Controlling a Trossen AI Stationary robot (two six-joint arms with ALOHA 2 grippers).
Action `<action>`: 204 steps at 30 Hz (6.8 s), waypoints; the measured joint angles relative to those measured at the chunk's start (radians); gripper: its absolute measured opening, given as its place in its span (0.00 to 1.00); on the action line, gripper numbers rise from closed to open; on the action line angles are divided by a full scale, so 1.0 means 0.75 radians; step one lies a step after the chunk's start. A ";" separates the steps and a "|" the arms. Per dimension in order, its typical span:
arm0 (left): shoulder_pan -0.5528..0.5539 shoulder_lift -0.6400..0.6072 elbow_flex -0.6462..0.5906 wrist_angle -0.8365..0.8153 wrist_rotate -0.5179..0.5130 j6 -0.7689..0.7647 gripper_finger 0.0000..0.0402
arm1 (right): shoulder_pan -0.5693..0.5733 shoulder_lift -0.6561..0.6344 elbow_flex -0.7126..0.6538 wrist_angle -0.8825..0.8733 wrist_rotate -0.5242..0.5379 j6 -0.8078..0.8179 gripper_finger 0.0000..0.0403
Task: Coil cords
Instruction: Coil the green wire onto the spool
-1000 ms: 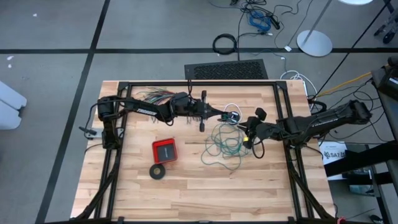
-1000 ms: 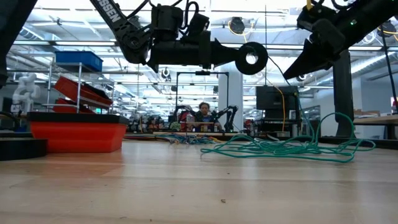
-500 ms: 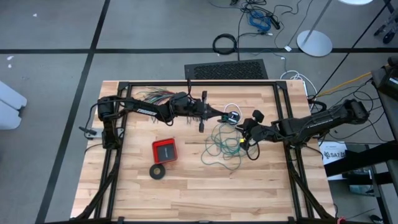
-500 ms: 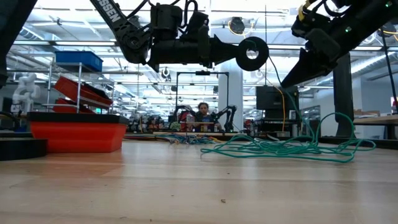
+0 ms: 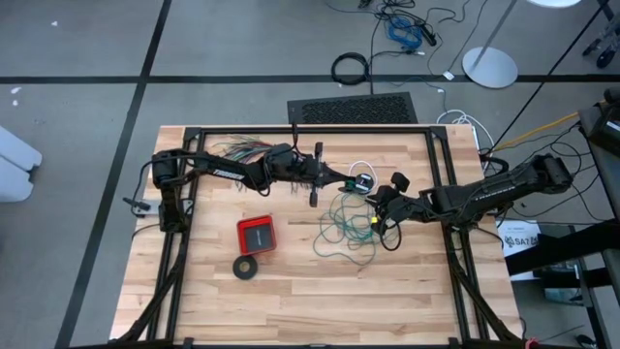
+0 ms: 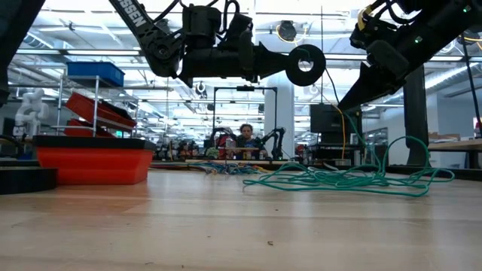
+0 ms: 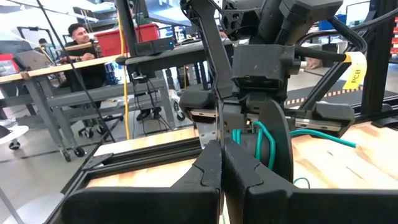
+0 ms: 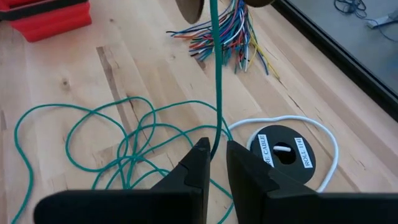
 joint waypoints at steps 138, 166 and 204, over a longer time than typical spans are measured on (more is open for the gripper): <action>-0.069 0.004 -0.057 0.030 -0.378 0.143 0.00 | 0.042 -0.204 0.001 -0.020 -0.016 0.051 0.17; -0.050 0.003 -0.057 0.050 -0.299 0.076 0.00 | 0.170 -0.025 0.000 0.061 0.118 0.041 0.19; -0.052 0.003 -0.057 0.055 -0.252 0.040 0.00 | 0.183 0.097 0.000 0.085 0.275 0.052 0.12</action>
